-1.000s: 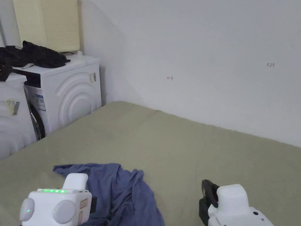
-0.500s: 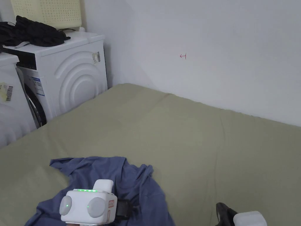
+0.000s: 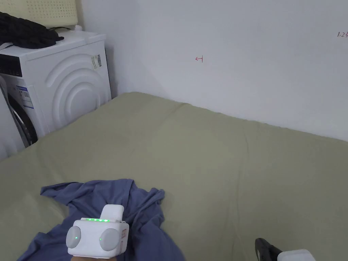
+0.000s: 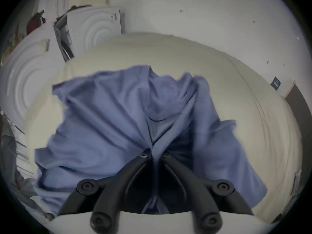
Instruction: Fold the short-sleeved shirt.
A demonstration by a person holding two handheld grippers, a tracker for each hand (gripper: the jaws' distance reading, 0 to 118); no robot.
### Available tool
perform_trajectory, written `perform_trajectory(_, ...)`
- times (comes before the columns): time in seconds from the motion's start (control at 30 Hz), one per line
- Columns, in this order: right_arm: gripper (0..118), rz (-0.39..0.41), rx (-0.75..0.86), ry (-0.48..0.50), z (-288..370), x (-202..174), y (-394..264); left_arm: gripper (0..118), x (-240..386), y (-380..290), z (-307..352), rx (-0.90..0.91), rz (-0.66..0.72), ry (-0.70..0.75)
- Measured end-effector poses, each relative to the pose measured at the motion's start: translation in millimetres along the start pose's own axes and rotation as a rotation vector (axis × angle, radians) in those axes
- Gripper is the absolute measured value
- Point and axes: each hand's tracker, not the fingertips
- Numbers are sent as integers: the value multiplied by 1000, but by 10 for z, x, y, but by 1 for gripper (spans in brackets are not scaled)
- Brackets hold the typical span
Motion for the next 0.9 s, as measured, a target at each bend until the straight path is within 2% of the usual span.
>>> perform_trajectory(0.1,0,-11,2,-2,85,43,-9,6,90,-1,73,72,18,-13)
perform_trajectory(0.2,0,-20,0,-14,188,155,-59,6,242,52,77,128,126,-196)
perform_trajectory(0.27,0,-30,-4,-32,280,282,-97,6,572,84,69,142,65,-218)
perform_trajectory(0.37,0,-57,-3,-91,497,567,-183,6,1347,147,57,157,-52,-282)
perform_trajectory(0.53,0,-78,-8,-217,961,1135,-349,6,2961,115,236,152,-120,-497)
perform_trajectory(0.63,0,-71,-18,-315,1307,1534,-493,6,4017,12,343,140,-191,-612)
perform_trajectory(0.77,0,-115,-39,-445,1764,2102,-703,6,5304,-233,549,116,-288,-764)
perform_trajectory(0.83,0,-135,-52,-486,1931,2319,-804,6,5732,-390,755,113,-334,-817)
perform_trajectory(0.9,0,-151,-73,-526,2089,2510,-921,6,6072,-545,787,101,-360,-811)
